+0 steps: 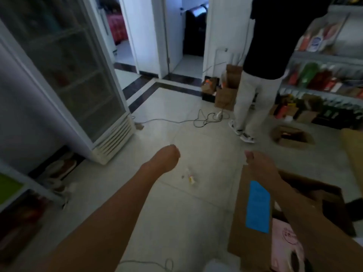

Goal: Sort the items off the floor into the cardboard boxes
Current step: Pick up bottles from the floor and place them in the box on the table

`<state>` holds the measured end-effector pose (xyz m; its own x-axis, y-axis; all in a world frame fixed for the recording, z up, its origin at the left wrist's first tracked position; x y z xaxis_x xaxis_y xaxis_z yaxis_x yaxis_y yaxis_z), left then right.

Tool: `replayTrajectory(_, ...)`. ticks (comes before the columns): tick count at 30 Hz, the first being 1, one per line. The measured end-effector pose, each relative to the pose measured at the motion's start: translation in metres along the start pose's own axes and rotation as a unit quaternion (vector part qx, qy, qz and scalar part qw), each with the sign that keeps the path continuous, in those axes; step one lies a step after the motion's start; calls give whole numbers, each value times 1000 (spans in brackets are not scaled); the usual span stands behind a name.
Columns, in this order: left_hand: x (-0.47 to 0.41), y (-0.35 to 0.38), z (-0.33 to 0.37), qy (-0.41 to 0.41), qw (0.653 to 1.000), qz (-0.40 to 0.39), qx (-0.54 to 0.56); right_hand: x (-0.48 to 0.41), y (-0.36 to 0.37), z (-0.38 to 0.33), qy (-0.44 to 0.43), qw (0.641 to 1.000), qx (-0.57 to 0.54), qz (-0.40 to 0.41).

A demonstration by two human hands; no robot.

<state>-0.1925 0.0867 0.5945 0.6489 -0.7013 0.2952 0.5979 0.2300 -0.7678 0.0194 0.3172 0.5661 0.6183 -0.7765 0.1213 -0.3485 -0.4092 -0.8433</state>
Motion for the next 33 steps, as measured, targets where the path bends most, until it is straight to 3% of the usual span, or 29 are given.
replayTrajectory(7,37,-24,-162,-165,978,56,111,-36,122,-64,-56,994,22,-96)
replayTrajectory(11,25,-49,-208,-212,963,111,124,-66,168,-103,-102,983,24,-152)
replayTrajectory(17,-55,-51,-247,-249,945,122,173,-159,229,-123,-87,975,-3,-206)
replayTrajectory(23,-166,3,-279,-306,939,65,140,-253,301,-81,-23,942,70,-327)
replayTrajectory(33,-326,137,-313,-289,944,-120,104,-342,419,9,92,912,98,-389)
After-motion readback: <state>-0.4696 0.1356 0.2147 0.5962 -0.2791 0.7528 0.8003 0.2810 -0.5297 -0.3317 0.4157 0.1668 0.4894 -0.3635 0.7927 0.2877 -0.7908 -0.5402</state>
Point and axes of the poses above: each hand's wrist, its own x-axis away from the middle knuckle, its own y-axis out of the palm, z = x × y, the point moved 6 cm from there along -x, towards the middle knuckle, and after that the axes turned 1 degree about -z, right-handed, at the moved point
